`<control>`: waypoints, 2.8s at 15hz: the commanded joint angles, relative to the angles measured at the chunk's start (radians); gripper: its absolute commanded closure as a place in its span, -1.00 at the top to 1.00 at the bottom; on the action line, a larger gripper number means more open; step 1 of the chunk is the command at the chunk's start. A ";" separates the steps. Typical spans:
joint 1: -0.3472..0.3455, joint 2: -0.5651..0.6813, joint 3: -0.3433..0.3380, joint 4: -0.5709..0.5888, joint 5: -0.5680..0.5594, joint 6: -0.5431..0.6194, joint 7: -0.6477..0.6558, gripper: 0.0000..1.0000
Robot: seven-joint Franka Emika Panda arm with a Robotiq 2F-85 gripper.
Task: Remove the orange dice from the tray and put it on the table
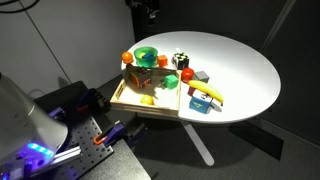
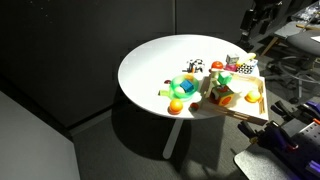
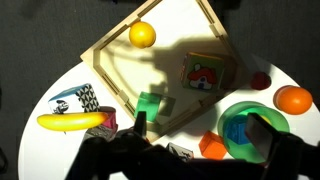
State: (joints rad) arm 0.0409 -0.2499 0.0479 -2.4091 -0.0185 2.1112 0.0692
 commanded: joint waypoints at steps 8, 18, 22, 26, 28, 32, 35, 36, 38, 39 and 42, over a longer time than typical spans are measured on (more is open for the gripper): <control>-0.014 0.188 -0.012 0.006 -0.014 0.098 0.006 1.00; 0.006 0.338 -0.003 -0.032 -0.010 0.248 0.011 1.00; 0.031 0.396 0.006 -0.045 -0.039 0.330 0.030 1.00; 0.070 0.444 0.007 -0.045 -0.077 0.386 0.078 1.00; 0.096 0.469 0.001 -0.042 -0.114 0.408 0.129 1.00; 0.145 0.515 -0.018 -0.029 -0.207 0.425 0.255 1.00; 0.172 0.539 -0.032 -0.022 -0.250 0.424 0.321 1.00; 0.177 0.547 -0.035 -0.019 -0.259 0.424 0.330 1.00; 0.184 0.564 -0.039 -0.013 -0.266 0.428 0.344 1.00; 0.187 0.572 -0.041 -0.010 -0.267 0.437 0.341 1.00; 0.191 0.591 -0.040 0.000 -0.256 0.460 0.323 1.00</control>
State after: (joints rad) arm 0.2164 0.3172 0.0203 -2.4303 -0.2540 2.5453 0.3752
